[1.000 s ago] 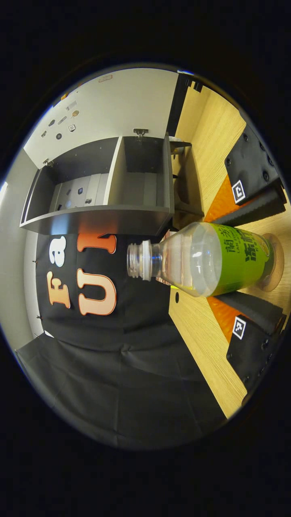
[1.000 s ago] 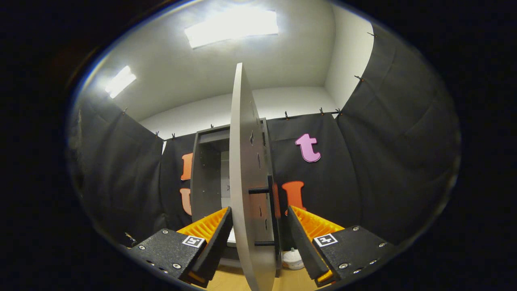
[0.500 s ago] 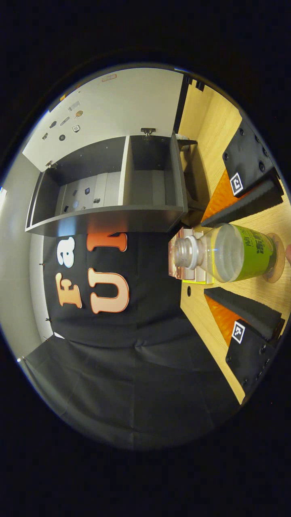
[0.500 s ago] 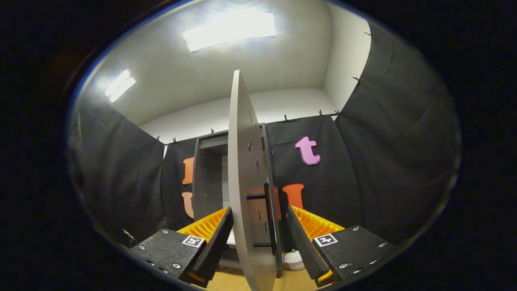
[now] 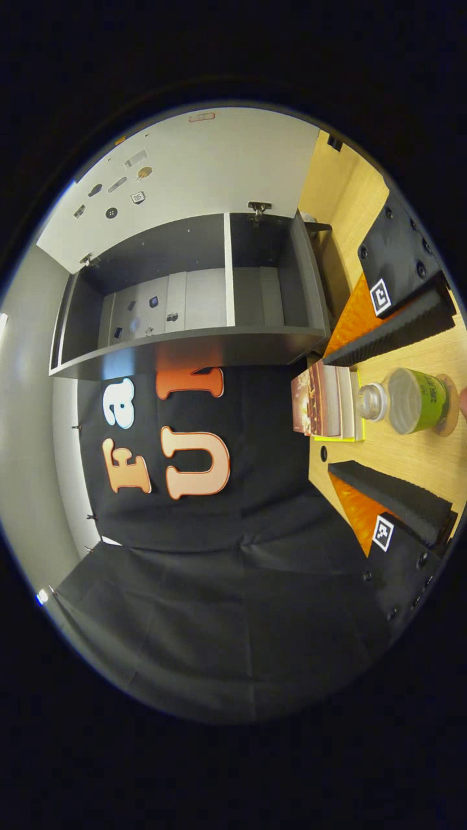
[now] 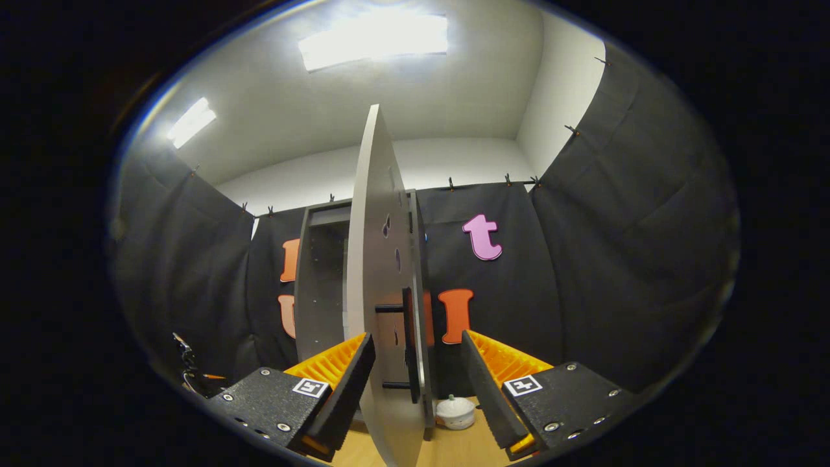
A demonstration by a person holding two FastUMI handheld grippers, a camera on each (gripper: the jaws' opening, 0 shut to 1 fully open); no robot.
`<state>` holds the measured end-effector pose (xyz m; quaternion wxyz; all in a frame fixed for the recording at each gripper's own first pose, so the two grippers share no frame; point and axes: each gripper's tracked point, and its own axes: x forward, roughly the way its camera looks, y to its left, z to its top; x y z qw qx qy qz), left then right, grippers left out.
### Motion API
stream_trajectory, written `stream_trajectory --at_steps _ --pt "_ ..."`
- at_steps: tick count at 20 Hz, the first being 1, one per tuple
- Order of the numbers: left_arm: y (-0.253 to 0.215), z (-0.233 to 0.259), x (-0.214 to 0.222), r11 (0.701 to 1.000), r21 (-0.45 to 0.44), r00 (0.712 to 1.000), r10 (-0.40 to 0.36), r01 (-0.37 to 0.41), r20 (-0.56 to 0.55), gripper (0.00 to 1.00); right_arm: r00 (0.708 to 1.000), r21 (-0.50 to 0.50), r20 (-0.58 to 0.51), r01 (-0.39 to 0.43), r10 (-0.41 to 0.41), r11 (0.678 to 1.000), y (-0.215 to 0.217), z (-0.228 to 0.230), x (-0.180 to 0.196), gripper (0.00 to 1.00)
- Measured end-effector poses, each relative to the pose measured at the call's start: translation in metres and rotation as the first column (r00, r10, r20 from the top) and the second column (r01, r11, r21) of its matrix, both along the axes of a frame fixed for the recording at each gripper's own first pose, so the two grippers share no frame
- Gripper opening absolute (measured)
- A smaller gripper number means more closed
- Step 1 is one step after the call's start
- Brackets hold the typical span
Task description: Open the cabinet door with the right hand, grasp the bottle in the cabinet with the left hand and place it on the coaster, then close the cabinet door with the right hand.
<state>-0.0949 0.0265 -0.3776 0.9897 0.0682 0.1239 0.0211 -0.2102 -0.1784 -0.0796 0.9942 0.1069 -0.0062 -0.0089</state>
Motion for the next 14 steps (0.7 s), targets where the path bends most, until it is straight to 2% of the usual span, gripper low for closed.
stream_trajectory --at_steps 2,5,8,11,12,14 --pt "-0.005 0.011 0.003 1.0 0.027 1.0 0.005 -0.005 -0.008 0.96 0.999 0.006 -0.038 0.006 -0.006 1.0 -0.008 -0.009 0.004 0.83" --pt "-0.017 0.029 0.01 1.0 0.019 1.0 -0.009 0.009 0.003 0.97 0.995 0.031 -0.098 0.001 0.002 1.0 -0.016 -0.022 0.008 0.83" --pt "-0.02 0.045 0.018 1.0 0.007 1.0 -0.014 0.013 0.021 0.97 0.996 0.052 -0.09 0.021 -0.016 0.998 -0.033 -0.018 0.01 0.83" --pt "-0.022 0.055 0.026 1.0 0.013 1.0 -0.011 0.011 0.022 0.97 0.989 0.088 -0.14 -0.034 0.046 0.996 -0.026 -0.033 0.014 0.83" --pt "-0.022 0.058 0.029 1.0 0.013 1.0 -0.01 0.01 0.019 0.97 0.985 0.095 -0.162 -0.035 0.05 0.995 -0.027 -0.04 0.017 0.85" --pt "-0.025 0.066 0.034 1.0 0.003 1.0 -0.015 0.014 0.023 0.97 0.983 0.098 -0.176 -0.04 0.056 0.994 -0.028 -0.044 0.021 0.81"
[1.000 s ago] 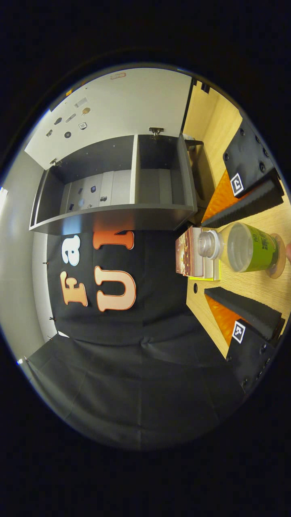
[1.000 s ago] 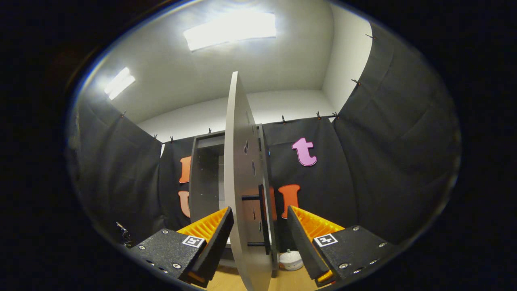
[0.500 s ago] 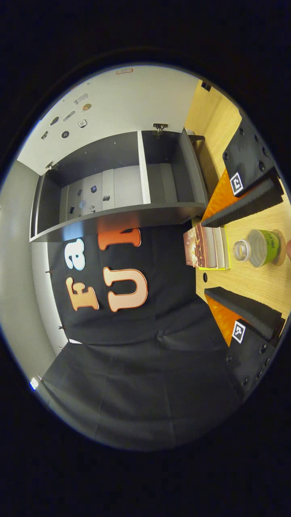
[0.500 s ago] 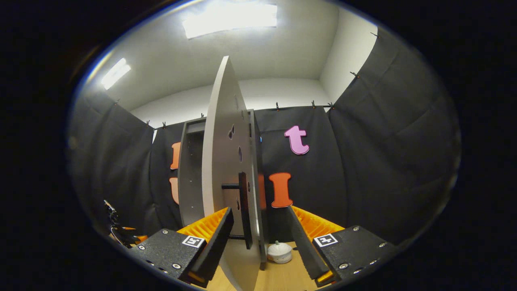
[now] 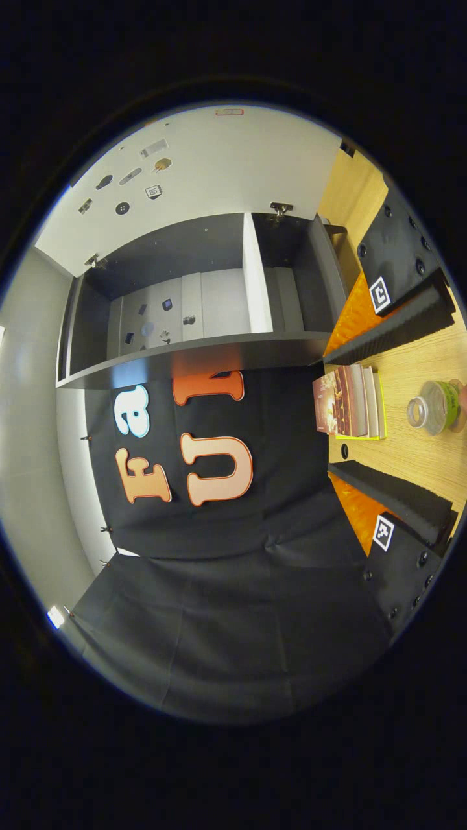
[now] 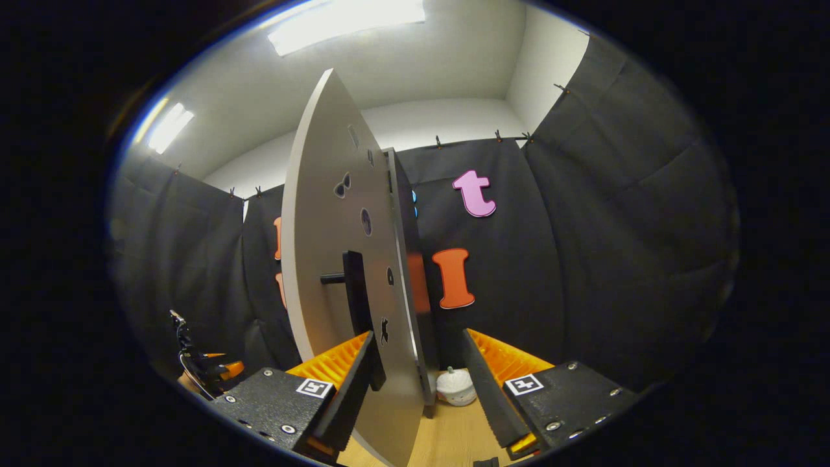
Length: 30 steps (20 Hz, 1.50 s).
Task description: Open the cabinet door with the right hand, grasp the bottle in the cabinet with the left hand and place it on the coaster, then close the cabinet door with the right hand.
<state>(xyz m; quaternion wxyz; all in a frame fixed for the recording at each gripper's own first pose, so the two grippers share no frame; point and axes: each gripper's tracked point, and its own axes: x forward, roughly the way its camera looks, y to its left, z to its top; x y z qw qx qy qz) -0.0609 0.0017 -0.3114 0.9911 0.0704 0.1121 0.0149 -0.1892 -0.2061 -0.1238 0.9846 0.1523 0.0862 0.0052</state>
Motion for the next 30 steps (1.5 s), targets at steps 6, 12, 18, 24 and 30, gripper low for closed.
stream_trajectory --at_steps 6,12,18,24,30 --pt "-0.001 0.011 0.009 1.0 0.006 1.0 -0.006 0.006 0.004 0.97 0.998 0.001 0.005 -0.062 0.062 0.998 0.012 0.004 0.006 0.8" --pt "-0.002 0.014 0.013 0.999 -0.046 1.0 -0.015 0.014 -0.003 0.97 0.994 -0.084 0.015 -0.106 0.107 0.991 0.048 0.01 0.007 0.78" --pt "0.013 0.027 0.013 0.999 -0.052 1.0 -0.009 0.01 0.027 0.97 0.982 -0.113 0.016 -0.185 0.188 0.976 0.105 0.015 0.023 0.78" --pt "0.033 0.028 0.013 0.999 -0.052 0.999 0.001 0.002 0.04 0.97 0.974 -0.12 0.016 -0.224 0.228 0.967 0.16 0.016 0.052 0.78" --pt "0.051 0.034 0.015 0.998 -0.058 0.998 0.007 -0.004 0.059 0.96 0.937 -0.067 0.005 -0.347 0.349 0.935 0.223 -0.003 0.071 0.78"
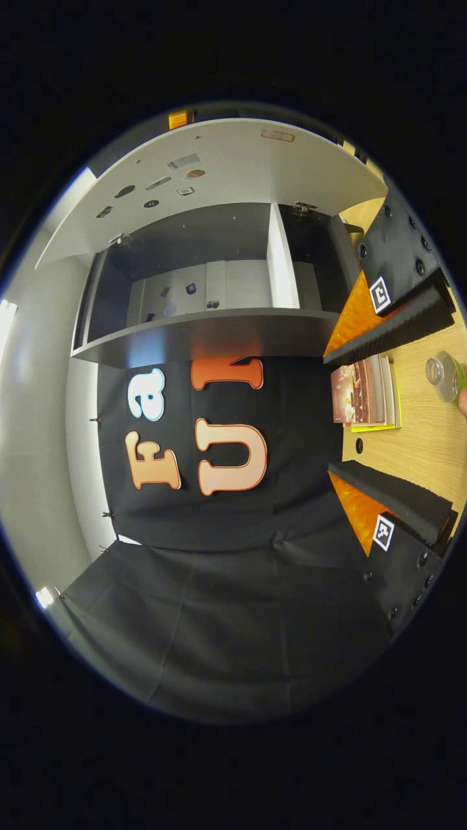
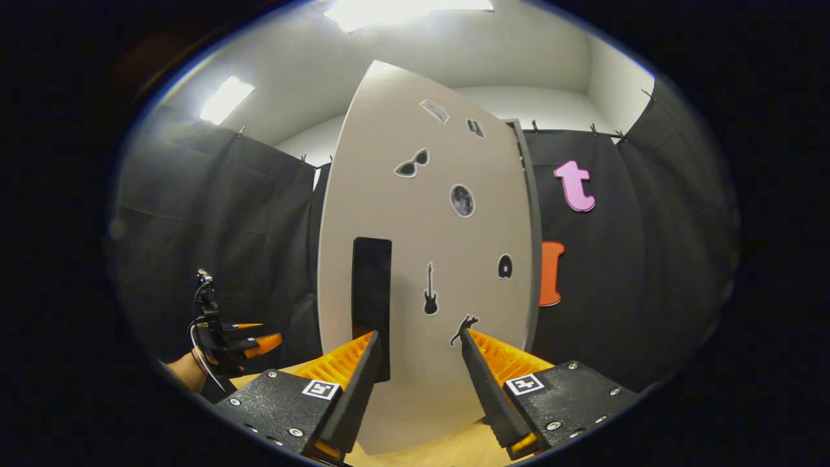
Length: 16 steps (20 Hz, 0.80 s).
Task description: Open the cabinet door with the right hand, grasp the bottle in the cabinet with the left hand and place it on the coaster, then close the cabinet door with the right hand.
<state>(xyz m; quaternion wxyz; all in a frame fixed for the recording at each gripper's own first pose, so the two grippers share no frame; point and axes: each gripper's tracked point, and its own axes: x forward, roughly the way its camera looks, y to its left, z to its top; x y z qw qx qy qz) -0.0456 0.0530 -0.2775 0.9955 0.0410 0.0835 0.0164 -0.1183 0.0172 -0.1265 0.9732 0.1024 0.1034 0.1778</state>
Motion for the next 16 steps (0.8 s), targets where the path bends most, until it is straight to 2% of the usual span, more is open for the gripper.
stream_trajectory --at_steps 2,3,4,11,16 --pt "0.005 0.0 0.001 1.0 0.0 1.0 0.0 0.0 0.008 0.96 1.0 -0.026 0.0 -0.02 0.02 0.999 0.01 -0.008 0.008 0.79" --pt "0.009 -0.001 0.0 1.0 0.004 1.0 0.003 -0.003 0.011 0.96 1.0 -0.052 0.005 -0.021 0.021 0.998 0.017 -0.013 0.014 0.87" --pt "0.013 -0.001 0.0 1.0 0.007 1.0 0.006 -0.007 0.014 0.96 1.0 -0.072 0.005 -0.027 0.027 0.997 0.026 -0.016 0.019 0.8" --pt "0.045 -0.006 0.001 0.999 -0.007 0.999 0.045 -0.045 0.021 0.96 0.997 -0.06 0.013 -0.075 0.076 0.995 0.057 -0.019 0.039 0.8" --pt "0.065 -0.006 -0.003 0.998 -0.009 0.997 0.068 -0.067 0.031 0.97 0.998 -0.074 -0.005 -0.061 0.061 0.995 0.082 -0.031 0.067 0.81"
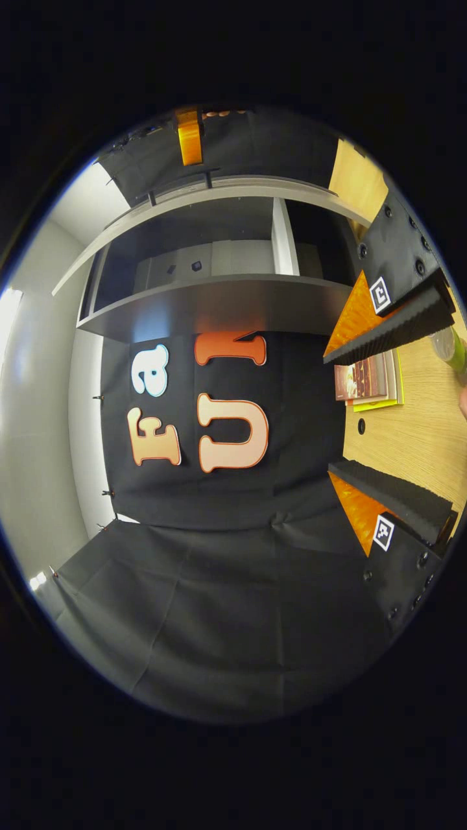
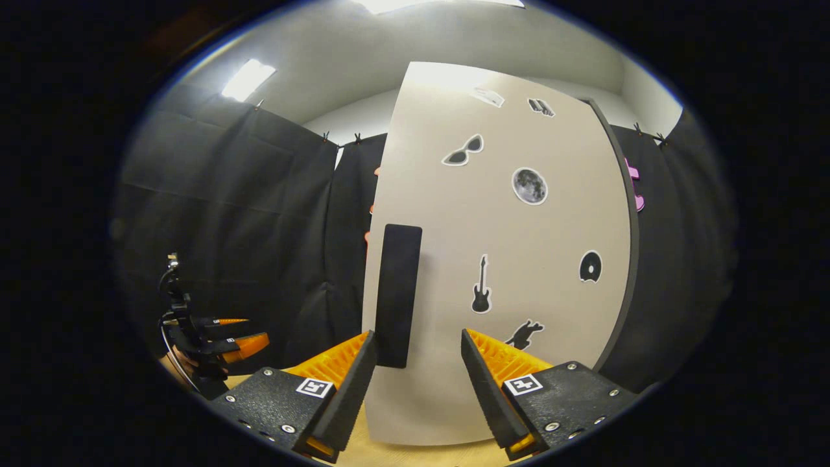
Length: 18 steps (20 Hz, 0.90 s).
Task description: Open the cabinet door with the right hand, grasp the bottle in the cabinet with the left hand and place it on the coaster, then close the cabinet door with the right hand.
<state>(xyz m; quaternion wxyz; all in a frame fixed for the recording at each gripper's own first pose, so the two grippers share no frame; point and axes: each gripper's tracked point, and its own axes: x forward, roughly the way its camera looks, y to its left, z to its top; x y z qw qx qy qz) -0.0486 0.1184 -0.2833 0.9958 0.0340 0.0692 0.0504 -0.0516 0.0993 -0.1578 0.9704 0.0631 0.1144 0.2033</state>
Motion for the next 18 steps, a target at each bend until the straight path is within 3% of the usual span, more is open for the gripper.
stream_trajectory --at_steps 3,9,18 --pt "0.01 -0.001 -0.001 1.0 0.008 1.0 0.005 -0.005 0.01 0.96 1.0 0.027 -0.011 -0.015 0.015 1.0 0.013 -0.008 0.012 0.85" --pt "0.027 -0.002 0.003 0.999 0.025 0.999 0.028 -0.028 0.021 0.96 0.996 0.071 -0.088 -0.018 0.025 0.997 0.024 -0.033 0.031 0.83" --pt "0.036 -0.002 0.007 0.999 -0.002 0.999 0.036 -0.036 0.028 0.96 0.996 0.034 -0.087 0.025 -0.022 0.999 0.026 -0.049 0.051 0.84"
